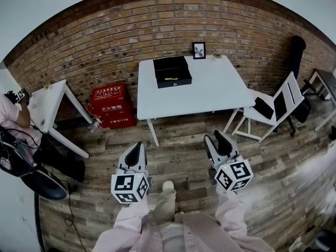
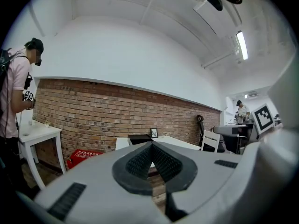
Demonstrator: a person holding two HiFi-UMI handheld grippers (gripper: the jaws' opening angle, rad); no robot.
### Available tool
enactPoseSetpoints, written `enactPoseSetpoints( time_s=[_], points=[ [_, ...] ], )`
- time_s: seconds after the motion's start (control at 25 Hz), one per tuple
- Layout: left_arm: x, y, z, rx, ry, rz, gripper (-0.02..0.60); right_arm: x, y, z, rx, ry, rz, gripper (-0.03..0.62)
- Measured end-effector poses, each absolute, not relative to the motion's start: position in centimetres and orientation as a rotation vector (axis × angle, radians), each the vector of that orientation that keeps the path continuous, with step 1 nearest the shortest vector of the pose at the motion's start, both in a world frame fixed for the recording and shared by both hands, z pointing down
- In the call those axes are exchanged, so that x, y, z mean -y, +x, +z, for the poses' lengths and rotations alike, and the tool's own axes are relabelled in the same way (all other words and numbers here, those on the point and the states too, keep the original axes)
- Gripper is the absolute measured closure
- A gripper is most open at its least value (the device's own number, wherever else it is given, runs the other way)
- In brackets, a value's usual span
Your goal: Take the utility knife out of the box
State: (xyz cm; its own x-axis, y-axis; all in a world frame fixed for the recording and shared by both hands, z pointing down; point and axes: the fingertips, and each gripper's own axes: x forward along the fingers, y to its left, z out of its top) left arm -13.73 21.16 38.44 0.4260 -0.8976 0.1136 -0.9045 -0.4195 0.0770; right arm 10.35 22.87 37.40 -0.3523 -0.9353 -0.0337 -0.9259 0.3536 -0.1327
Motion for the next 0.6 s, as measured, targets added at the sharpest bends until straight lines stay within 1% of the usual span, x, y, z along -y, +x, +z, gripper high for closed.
enactPoseSetpoints(
  time_s=[0.6],
  points=[
    [-9.2, -13.9, 38.8, 1.538, 2.559, 0.078, 0.589, -11.6, 10.0, 37.7, -2.459, -1.789, -0.169, 0.451]
  ],
)
